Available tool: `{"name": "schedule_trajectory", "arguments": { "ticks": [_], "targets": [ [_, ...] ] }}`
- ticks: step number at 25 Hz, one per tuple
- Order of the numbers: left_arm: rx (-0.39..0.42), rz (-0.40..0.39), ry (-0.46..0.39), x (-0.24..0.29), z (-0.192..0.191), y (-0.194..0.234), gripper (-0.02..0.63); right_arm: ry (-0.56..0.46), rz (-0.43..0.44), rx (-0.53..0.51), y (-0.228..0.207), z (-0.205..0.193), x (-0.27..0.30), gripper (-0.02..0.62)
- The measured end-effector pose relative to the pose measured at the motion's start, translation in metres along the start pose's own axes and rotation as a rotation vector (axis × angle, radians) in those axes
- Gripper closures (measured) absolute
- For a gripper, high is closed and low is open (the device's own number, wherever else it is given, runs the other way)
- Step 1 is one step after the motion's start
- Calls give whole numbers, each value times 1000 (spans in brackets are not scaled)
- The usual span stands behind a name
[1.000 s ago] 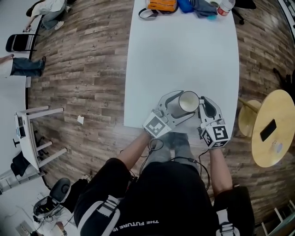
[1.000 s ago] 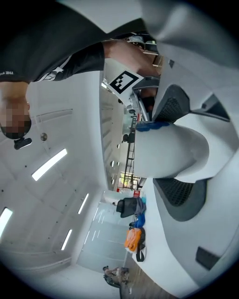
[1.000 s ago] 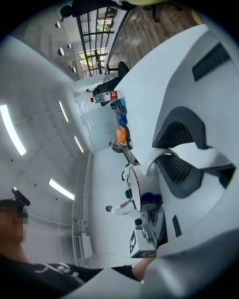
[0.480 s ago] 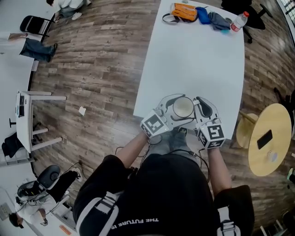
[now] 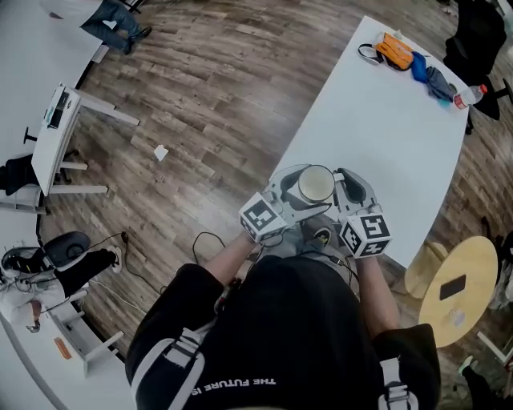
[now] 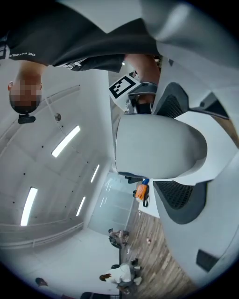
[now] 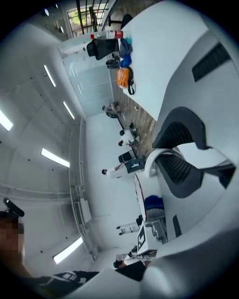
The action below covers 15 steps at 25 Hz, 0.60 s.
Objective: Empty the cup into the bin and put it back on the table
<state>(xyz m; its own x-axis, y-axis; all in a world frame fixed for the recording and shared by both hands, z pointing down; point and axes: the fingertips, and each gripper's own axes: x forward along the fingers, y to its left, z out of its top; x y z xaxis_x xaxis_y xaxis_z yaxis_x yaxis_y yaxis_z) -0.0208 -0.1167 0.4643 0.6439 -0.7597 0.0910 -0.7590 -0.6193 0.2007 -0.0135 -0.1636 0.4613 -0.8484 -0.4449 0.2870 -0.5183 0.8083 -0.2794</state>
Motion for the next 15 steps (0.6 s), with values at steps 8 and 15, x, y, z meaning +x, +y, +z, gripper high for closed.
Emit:
{"name": "schedule_trajectory", "arguments": {
  "ticks": [8,15],
  "targets": [
    [-3,173,5,-93,-1,30,207,79,203,-102,97,-10,58,548],
    [-96,400,-18,-200,-24,56,207,147,451,-180,201,-44,111,548]
  ]
}}
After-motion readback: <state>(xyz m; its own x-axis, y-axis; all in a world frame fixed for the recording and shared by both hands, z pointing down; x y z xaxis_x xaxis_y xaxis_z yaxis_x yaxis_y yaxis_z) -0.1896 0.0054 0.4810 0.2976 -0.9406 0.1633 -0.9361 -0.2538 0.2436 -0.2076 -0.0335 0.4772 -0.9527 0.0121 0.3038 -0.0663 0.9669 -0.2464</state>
